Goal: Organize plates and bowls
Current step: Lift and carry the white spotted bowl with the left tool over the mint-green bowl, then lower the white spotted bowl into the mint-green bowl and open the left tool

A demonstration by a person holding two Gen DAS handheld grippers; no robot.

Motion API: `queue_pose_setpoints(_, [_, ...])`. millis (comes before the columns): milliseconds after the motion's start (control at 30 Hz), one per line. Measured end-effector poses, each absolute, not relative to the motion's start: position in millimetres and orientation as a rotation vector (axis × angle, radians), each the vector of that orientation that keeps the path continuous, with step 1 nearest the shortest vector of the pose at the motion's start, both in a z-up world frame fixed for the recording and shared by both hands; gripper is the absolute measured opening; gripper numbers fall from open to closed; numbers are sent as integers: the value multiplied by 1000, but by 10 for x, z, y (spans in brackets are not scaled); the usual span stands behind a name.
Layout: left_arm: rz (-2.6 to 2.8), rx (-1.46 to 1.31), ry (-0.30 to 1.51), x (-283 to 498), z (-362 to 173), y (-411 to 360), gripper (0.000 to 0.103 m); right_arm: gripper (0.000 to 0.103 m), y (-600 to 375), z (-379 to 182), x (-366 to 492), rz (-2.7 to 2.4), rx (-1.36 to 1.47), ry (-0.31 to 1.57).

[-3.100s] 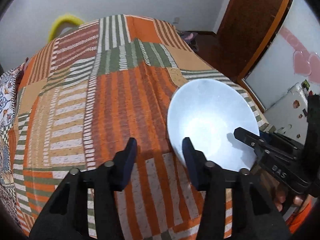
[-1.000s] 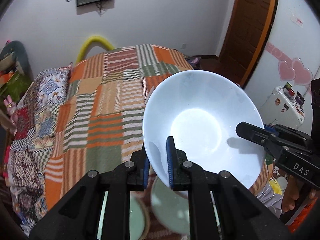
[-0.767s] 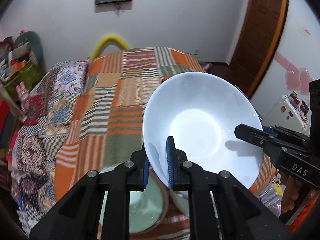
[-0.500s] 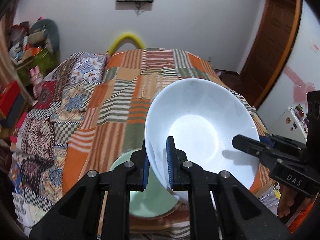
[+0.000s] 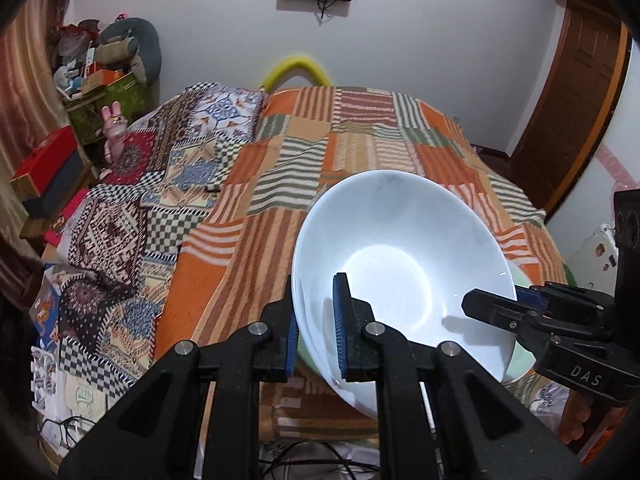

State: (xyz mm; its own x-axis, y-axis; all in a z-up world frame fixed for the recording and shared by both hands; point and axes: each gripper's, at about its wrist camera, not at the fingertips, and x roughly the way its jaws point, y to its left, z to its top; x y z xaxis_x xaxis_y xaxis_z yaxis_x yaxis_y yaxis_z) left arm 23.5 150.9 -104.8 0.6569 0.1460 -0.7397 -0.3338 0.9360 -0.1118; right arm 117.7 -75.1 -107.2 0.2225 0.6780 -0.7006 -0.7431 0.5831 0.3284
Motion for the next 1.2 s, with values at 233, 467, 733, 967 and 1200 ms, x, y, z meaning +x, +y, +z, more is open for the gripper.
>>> queue_pose_setpoints(233, [292, -292, 847, 203, -1309, 1601, 13, 22, -662, -1255, 1134, 971, -110, 970])
queue_pose_setpoints(467, [299, -301, 886, 252, -1522, 1650, 13, 22, -598, -1415, 1143, 957, -120, 1017])
queue_pose_setpoints(733, [285, -306, 917, 344, -1679, 1624, 13, 22, -626, -1470, 1198, 924, -111, 1032])
queue_pose_setpoints(967, [289, -282, 933, 422, -1750, 1609, 13, 22, -639, -1530, 1248, 909, -108, 1051])
queue_pose_setpoints(1200, [297, -246, 938, 472, -1774, 1592, 13, 22, -620, -1574, 1279, 908, -110, 1063])
